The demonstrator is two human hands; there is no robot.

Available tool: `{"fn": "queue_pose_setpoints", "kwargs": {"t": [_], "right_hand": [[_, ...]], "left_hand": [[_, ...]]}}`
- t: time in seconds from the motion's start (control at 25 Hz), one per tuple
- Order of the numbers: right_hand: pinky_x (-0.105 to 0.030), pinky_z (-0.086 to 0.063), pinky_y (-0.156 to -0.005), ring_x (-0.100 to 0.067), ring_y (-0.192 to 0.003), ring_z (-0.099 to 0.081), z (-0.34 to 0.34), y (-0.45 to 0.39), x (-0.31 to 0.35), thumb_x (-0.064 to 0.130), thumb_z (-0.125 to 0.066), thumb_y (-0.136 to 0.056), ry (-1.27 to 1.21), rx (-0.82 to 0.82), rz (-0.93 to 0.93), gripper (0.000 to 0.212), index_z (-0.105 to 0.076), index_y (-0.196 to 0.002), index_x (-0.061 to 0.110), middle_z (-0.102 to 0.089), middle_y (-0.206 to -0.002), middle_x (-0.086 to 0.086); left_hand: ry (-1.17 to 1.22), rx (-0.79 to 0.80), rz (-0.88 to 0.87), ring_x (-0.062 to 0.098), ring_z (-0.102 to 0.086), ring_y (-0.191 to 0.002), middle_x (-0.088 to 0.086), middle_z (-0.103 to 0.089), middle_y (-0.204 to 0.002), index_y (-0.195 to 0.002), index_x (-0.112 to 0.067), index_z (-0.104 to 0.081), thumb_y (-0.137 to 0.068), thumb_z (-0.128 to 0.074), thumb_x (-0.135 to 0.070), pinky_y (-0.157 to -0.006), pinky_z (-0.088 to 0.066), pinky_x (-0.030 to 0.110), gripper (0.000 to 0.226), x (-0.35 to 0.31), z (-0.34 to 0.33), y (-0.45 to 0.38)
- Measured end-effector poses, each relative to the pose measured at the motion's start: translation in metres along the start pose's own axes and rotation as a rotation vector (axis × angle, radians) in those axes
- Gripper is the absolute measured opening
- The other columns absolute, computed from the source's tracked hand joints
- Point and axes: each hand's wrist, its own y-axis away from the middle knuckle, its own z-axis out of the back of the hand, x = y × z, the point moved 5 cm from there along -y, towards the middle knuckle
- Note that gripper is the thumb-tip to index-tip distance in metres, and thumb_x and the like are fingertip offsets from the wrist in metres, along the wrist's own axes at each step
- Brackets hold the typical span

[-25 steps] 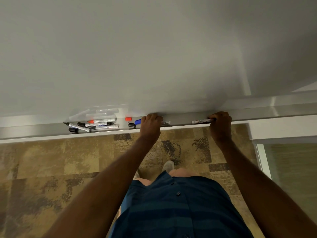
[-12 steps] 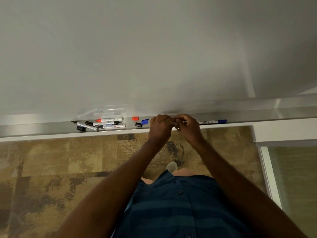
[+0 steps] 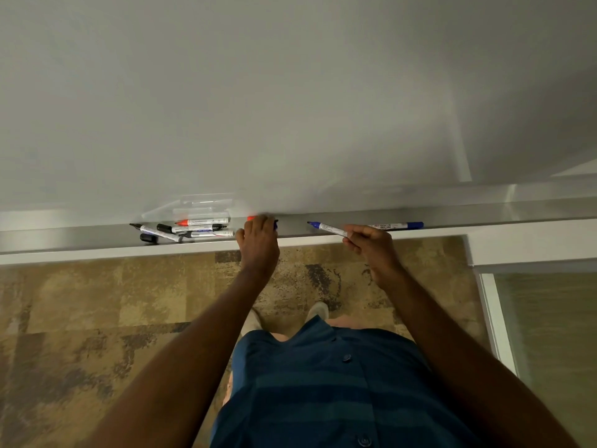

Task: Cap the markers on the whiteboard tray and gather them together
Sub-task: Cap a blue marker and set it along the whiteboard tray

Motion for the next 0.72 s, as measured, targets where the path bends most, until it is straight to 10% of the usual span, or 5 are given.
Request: {"fn": "queue_pose_setpoints", "kwargs": {"t": [0.72], "right_hand": [[-0.015,-0.058,-0.077,-0.012,-0.101,-0.071,-0.02,0.013,0.015,0.011,-0.061,-0.099,0.177,0.022,0.14,0.023,-0.071,-0.12,0.013,-0.072,-0.112,0.0]], "left_hand": [[0.196,0.024,-0.075,0.02,-0.052,-0.11,-0.007,-0.066,-0.114,-0.111,-0.034,-0.068,-0.096,-0.056,-0.019,-0.085,-0.023,0.038,0.025,-0.023,0.005,-0.007]]}}
